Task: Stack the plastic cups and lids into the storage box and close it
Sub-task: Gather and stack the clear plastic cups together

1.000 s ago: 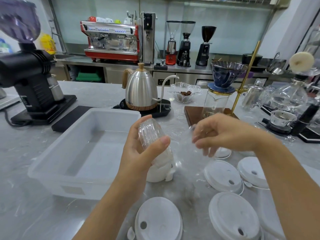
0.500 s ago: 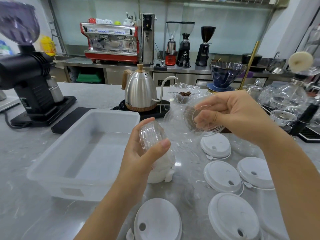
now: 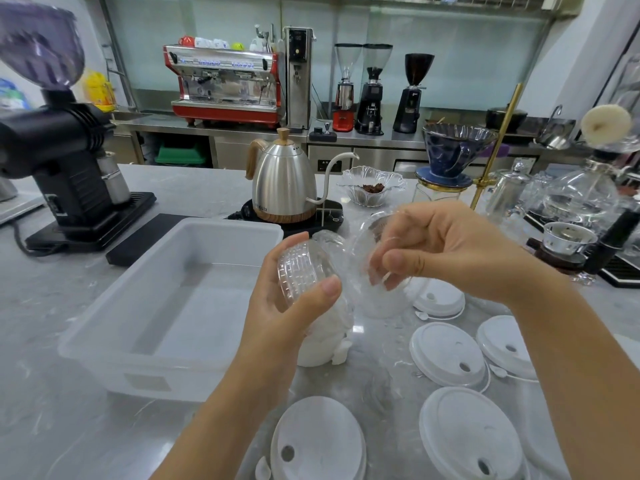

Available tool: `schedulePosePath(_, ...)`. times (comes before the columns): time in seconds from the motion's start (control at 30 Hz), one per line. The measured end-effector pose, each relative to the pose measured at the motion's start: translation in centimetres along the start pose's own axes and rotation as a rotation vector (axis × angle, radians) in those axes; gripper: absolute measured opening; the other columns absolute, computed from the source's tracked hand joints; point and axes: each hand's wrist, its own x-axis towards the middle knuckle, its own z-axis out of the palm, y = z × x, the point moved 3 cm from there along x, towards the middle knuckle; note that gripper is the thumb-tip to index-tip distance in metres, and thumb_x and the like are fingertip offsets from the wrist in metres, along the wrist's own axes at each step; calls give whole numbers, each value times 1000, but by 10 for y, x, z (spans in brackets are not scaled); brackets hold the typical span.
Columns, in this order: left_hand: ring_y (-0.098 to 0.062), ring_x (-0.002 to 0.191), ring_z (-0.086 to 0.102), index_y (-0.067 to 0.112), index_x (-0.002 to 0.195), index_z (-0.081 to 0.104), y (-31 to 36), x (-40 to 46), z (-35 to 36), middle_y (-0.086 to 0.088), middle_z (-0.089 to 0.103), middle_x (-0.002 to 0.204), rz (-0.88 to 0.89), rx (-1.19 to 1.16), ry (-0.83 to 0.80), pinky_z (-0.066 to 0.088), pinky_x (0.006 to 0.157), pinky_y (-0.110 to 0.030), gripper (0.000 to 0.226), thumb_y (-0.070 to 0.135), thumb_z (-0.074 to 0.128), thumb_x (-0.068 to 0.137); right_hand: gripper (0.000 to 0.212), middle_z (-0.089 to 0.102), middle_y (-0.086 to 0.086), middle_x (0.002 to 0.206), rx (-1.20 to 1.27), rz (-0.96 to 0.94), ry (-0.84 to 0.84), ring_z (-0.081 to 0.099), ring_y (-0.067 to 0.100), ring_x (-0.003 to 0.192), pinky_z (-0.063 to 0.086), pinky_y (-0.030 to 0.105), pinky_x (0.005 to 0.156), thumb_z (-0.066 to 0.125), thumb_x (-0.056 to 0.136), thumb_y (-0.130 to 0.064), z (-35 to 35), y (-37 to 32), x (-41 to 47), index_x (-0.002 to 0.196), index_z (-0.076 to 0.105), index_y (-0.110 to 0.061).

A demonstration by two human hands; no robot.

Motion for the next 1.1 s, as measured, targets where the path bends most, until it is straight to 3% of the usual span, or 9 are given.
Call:
schedulePosePath(0.07,-46,116,68,38,133,62,0,0,0,-7,75,121,6,-7,0,50,103,-69,91,61,96,52,11,78,17,95,21,10,-63,77,28,87,63,44,77,71,83,-22,5,4,1,87,65,-14)
schedulePosePath(0.2,-41,119,69,30,141,56,1,0,2,-13,71,129,13,-24,-38,51,104,-66,98,62,94,56,36,76,20,99,27,55,-133,74,37,92,59,56,83,65,86,-31,12,12,5,100,57,1)
schedulePosePath(0.37,-39,122,67,33,139,58,-1,-1,4,-14,68,135,23,-21,-80,50,105,-65,92,63,92,59,45,71,14,91,-1,85,-129,72,29,82,58,41,77,61,89,-28,16,16,8,122,54,3)
schedulePosePath(0.47,-34,121,69,33,140,57,-2,-1,3,-9,71,133,30,-14,-86,52,104,-59,90,61,92,62,43,68,15,94,-9,84,-91,72,29,82,60,39,74,61,88,-29,20,16,10,123,55,-4)
schedulePosePath(0.67,-34,128,65,25,147,49,-2,-1,3,-10,69,137,51,-4,-110,46,110,-61,97,53,94,66,54,66,13,99,-83,109,-17,70,28,80,62,42,71,63,86,-34,23,20,13,134,50,-12)
schedulePosePath(0.8,-36,131,63,19,153,42,0,0,3,-14,66,140,43,-31,-132,45,111,-60,104,50,93,67,46,63,9,103,-260,83,6,68,19,91,62,35,73,61,86,-45,26,20,14,129,57,-30)
schedulePosePath(0.93,-32,130,64,20,152,43,0,0,4,-12,67,140,18,-44,-121,54,106,-46,105,52,93,66,65,59,-3,121,-377,117,17,64,12,102,61,32,79,57,82,-58,30,21,14,141,54,-30)
schedulePosePath(0.97,-32,129,65,20,152,43,1,0,4,-11,68,140,15,-48,-118,54,106,-47,105,53,93,65,66,59,-2,123,-374,120,10,65,14,100,61,34,78,56,83,-58,32,22,15,142,53,-29)
schedulePosePath(1.1,-46,127,62,19,153,41,-2,0,4,-20,64,141,24,-83,-127,43,107,-74,108,51,95,65,60,68,7,114,-278,97,1,73,27,79,61,31,67,59,87,-48,37,21,16,143,53,-25)
